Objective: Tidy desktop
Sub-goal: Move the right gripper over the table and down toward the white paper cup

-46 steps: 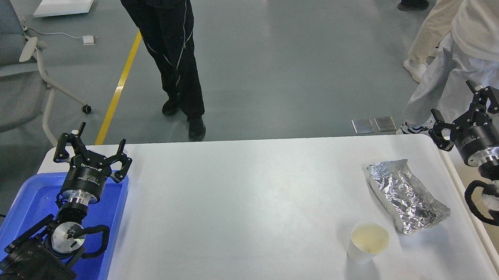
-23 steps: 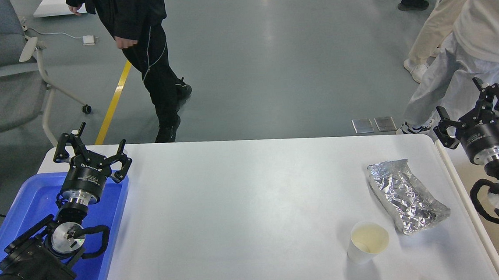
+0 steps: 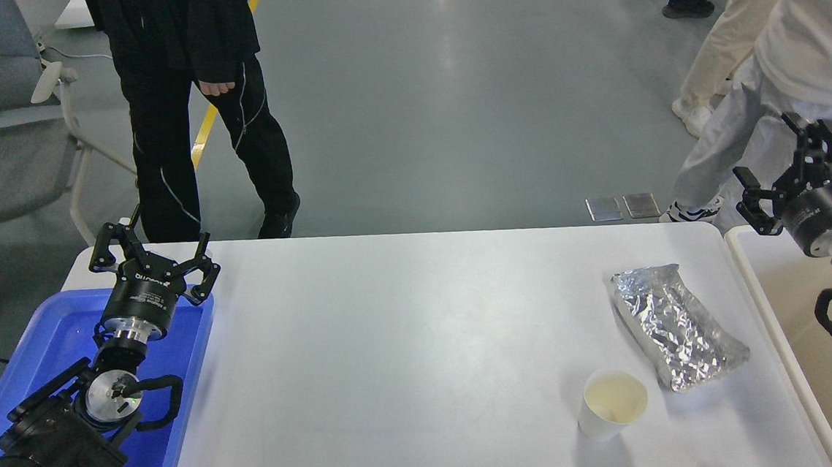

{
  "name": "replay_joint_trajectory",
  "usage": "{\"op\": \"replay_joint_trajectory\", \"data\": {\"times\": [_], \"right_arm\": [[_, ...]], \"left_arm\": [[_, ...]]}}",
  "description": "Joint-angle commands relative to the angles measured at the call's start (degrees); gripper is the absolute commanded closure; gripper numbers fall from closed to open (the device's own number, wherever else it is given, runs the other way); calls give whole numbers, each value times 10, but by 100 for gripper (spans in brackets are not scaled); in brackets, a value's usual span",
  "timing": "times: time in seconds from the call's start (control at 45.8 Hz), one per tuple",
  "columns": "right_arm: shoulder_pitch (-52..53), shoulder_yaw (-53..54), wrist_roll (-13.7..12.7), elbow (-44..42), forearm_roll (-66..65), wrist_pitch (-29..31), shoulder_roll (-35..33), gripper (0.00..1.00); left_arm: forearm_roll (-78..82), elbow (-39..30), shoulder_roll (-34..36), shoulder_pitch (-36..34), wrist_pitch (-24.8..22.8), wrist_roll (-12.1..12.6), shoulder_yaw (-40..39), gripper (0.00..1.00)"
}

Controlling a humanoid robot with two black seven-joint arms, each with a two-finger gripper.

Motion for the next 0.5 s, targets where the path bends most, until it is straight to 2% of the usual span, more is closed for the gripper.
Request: {"op": "replay_joint_trajectory", "data": {"times": [0.0, 0.262, 0.48], "right_arm": [[100, -225, -1, 0, -84, -1, -69, 0], [263, -501, 1, 34, -249, 2, -119, 0], [362, -567, 2, 163, -447, 2, -150, 0]], "left_arm": [[0, 0, 0, 0, 0, 0, 0, 0], [0, 0, 0, -1, 0, 0, 0, 0], [0, 0, 0, 0, 0, 0, 0, 0]]}}
